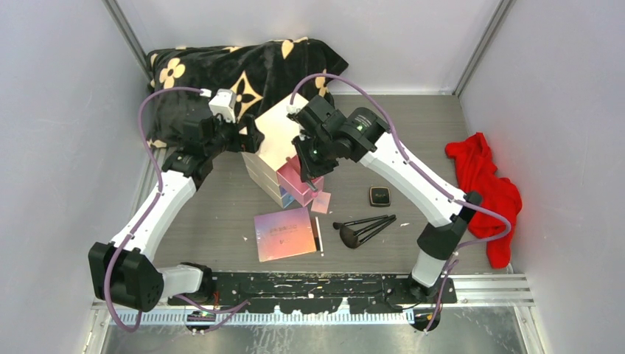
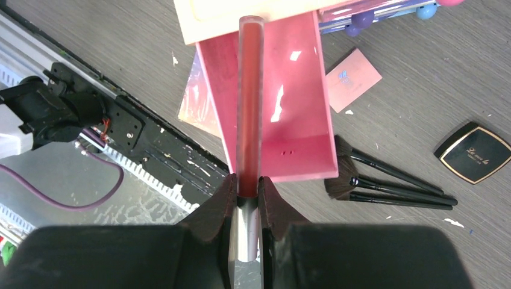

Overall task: Organize the makeup
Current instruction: Place the lipstick in the drawer.

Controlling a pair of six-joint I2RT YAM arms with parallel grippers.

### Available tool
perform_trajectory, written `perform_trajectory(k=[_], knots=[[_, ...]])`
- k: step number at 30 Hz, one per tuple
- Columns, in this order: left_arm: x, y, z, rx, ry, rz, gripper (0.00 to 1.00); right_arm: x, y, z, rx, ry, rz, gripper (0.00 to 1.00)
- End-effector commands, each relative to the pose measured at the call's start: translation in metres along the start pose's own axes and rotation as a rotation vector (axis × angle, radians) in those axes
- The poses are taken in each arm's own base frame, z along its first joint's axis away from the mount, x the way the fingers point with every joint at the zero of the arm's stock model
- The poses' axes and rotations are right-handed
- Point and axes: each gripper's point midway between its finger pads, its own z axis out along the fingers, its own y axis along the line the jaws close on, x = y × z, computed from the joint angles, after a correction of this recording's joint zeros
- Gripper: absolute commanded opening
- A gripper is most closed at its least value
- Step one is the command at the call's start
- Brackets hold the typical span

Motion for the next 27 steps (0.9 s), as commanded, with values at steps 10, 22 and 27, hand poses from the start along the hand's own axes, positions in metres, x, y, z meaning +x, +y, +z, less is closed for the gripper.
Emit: perform_trajectory(k=[10, 22, 27], knots=[[0.005, -0.002, -0.003, 0.017, 0.013, 0.013, 1.0, 0.005, -0.002, -0.006, -0.018, 0.016, -0.009, 0.01], [0.006, -0.001, -0.004, 0.011, 0.014, 0.017, 1.0, 0.006, -0.002, -0.005, -0.033, 0.006, -0.002, 0.01], [0.005, 0.0, -0.005, 0.004, 0.013, 0.019, 1.0, -0.01, -0.001, -0.001, -0.035, -0.011, -0.015, 0.01]])
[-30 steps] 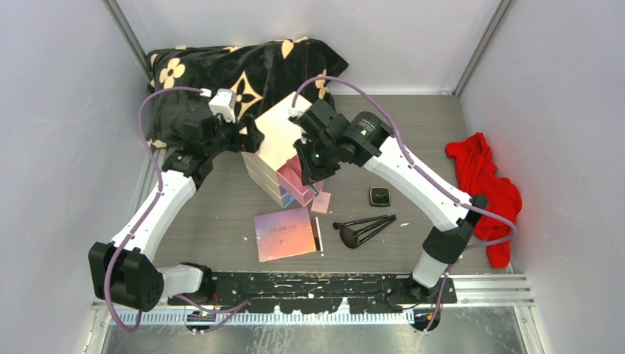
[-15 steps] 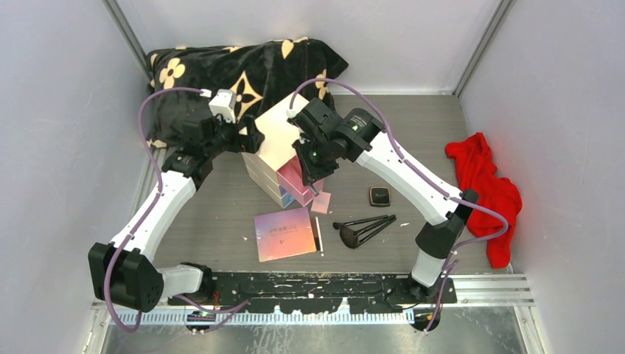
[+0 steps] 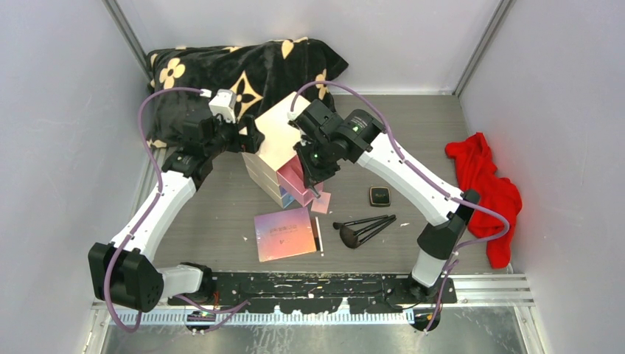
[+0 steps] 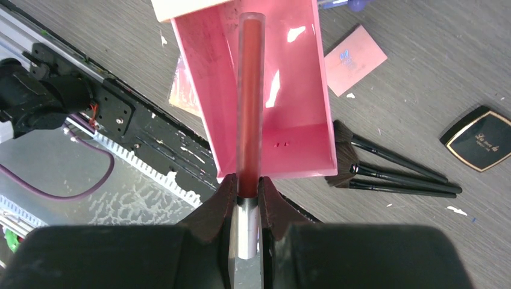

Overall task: Organize the makeup
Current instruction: Place the lipstick in the drawer.

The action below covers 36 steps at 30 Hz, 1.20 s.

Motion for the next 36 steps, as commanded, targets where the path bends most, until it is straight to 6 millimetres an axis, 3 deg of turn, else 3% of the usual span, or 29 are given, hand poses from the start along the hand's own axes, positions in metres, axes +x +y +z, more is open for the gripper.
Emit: perform_trajectory(k=[1, 8, 14, 25, 36], knots=[[0.004, 0.001, -0.005, -0.002, 0.011, 0.019, 1.0, -0.028, 0.008, -0.017, -0.045, -0.096, -0.024, 0.01], [0.005, 0.001, -0.004, 0.0, 0.014, 0.019, 1.0, -0.043, 0.007, -0.003, -0.055, -0.079, -0.035, 0.02], [0.006, 0.002, -0.005, -0.008, 0.013, 0.022, 1.0, -0.039, 0.005, 0.005, -0.05, -0.046, -0.043, 0.02], [0.002, 0.003, -0.008, -0.018, 0.004, 0.026, 1.0, -0.024, 0.003, -0.019, -0.068, -0.071, -0.018, 0.01], [-0.002, 0.003, -0.011, -0.024, -0.006, 0.031, 1.0, -0.011, 0.003, -0.027, -0.078, -0.05, -0.001, 0.01]])
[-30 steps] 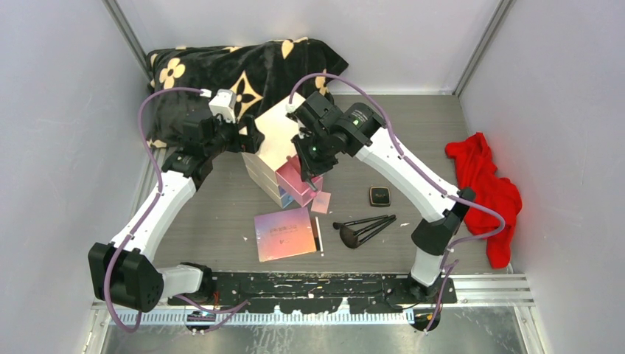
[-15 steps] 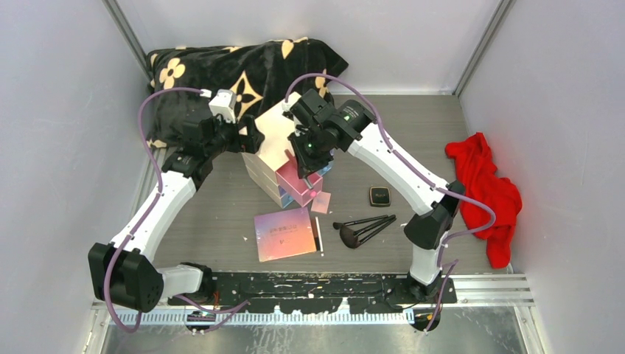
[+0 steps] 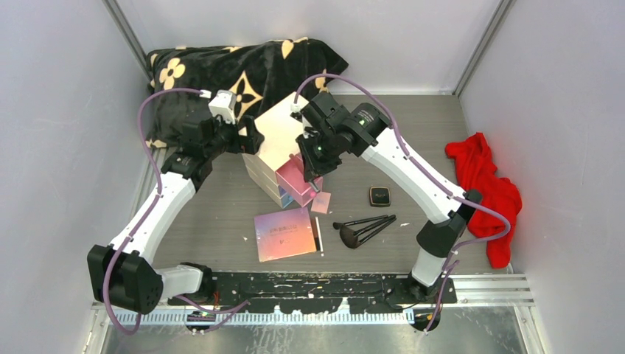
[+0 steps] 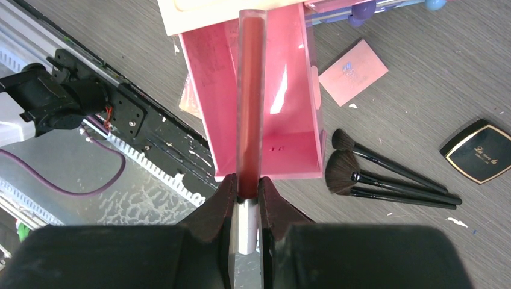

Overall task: Organize the makeup
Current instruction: Place the lipstick in the drawer.

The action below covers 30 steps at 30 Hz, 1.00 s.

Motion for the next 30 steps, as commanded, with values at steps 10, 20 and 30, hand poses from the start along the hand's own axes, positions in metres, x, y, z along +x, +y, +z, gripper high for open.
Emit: perform_trajectory(k=[10, 20, 30], knots=[[-0.002, 0.001, -0.007, -0.007, -0.009, 0.024, 1.0, 0.013, -0.002, -0.015, 0.006, 0.043, 0.006, 0.01], [-0.006, -0.001, -0.009, 0.002, -0.022, 0.025, 1.0, -0.001, 0.003, -0.005, 0.006, 0.062, -0.003, 0.05], [-0.002, -0.001, -0.007, 0.003, -0.017, 0.023, 1.0, 0.004, 0.003, 0.0, 0.0, 0.088, 0.001, 0.03]])
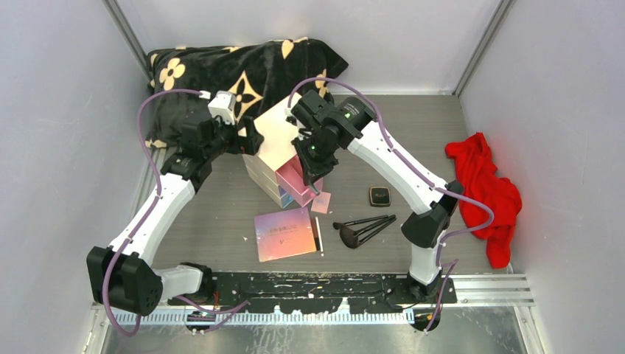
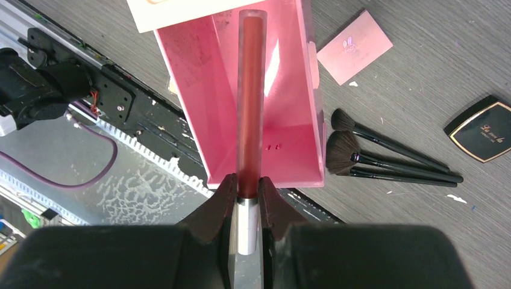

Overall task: Organize the makeup
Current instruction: Place the lipstick in the drawer.

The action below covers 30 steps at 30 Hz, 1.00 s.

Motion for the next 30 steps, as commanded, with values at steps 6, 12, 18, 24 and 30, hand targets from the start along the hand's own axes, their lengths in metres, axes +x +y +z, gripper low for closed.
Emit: perform_trajectory(k=[6, 12, 18, 24, 30], knots=[[-0.006, 0.0, -0.006, -0.003, -0.021, 0.024, 1.0, -0.009, 0.007, -0.013, -0.038, -0.045, -0.027, 0.07], [-0.006, 0.0, -0.007, -0.006, -0.02, 0.027, 1.0, -0.018, 0.008, -0.011, -0.032, -0.067, -0.045, 0.27], [-0.006, 0.001, -0.008, -0.011, -0.019, 0.029, 1.0, -0.025, 0.007, -0.014, -0.025, -0.098, -0.057, 0.4], [-0.007, 0.002, -0.008, -0.013, -0.019, 0.032, 1.0, -0.032, 0.008, -0.024, -0.023, -0.151, -0.062, 0.4], [-0.007, 0.003, -0.007, -0.019, -0.017, 0.032, 1.0, -0.036, 0.0, -0.047, 0.019, -0.238, -0.069, 0.41]])
